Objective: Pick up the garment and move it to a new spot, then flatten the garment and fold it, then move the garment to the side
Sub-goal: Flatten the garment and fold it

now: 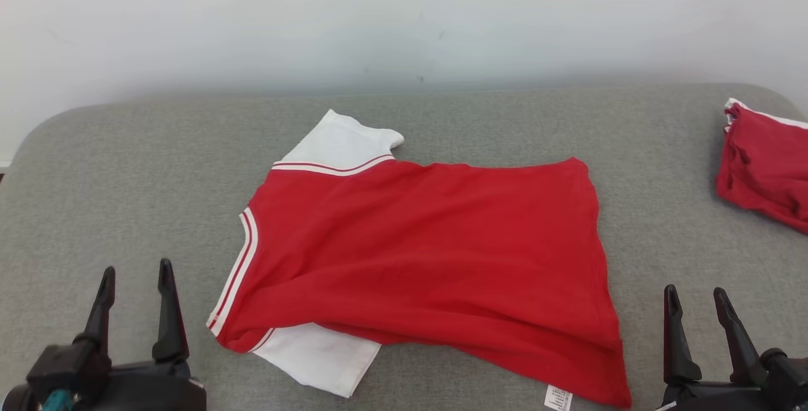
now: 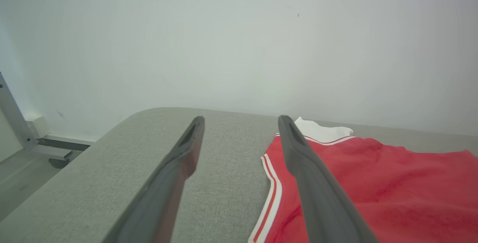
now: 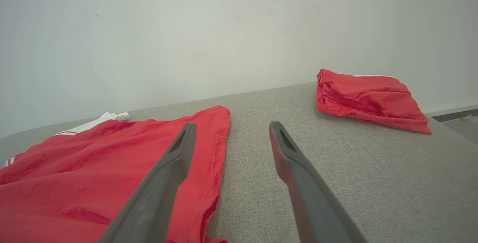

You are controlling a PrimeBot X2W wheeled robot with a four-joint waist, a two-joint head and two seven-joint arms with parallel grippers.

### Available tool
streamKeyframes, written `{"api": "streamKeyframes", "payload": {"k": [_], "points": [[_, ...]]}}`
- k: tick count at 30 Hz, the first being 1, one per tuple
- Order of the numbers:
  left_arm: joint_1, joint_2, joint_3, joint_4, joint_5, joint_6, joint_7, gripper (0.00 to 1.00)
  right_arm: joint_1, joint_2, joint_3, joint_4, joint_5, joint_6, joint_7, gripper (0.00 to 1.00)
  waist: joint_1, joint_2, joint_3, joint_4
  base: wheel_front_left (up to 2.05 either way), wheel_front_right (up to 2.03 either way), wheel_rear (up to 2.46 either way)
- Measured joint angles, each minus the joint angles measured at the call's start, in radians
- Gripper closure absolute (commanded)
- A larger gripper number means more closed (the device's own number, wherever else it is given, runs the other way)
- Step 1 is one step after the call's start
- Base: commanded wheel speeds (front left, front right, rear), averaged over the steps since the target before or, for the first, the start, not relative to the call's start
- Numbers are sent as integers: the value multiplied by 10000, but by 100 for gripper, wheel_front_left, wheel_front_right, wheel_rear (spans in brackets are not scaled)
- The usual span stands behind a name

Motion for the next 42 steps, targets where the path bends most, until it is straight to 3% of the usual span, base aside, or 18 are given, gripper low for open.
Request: {"api": "streamKeyframes", "payload": {"k": [10, 19, 24, 28, 42], "points": [[1396, -1317, 1593, -1051, 1459, -610, -2, 0, 125, 42, -125, -36, -6, 0, 59, 0, 0, 0, -102, 497, 0, 0, 0], [1832, -2088, 2102, -953, 2220, -1360, -2, 0, 144, 79, -134, -27, 0, 0, 61, 0, 1, 0, -76, 642, 0, 0, 0], [1730, -2268, 1154, -299, 2698, -2010, -2, 0, 112, 67, -90, -29, 0, 0, 69, 0, 1, -1, -9, 616, 0, 0, 0], [1544, -2337, 345, 311, 2849, -2236, -2, 0, 74, 77, -27, -21, 2, 0, 67, 0, 1, 0, 79, 536, 0, 0, 0], [676, -2217, -1954, 2729, 3306, -2414, -2, 0, -83, 79, 15, 82, 75, 0, -31, 0, 1, 0, 488, 110, 0, 0, 0]]}}
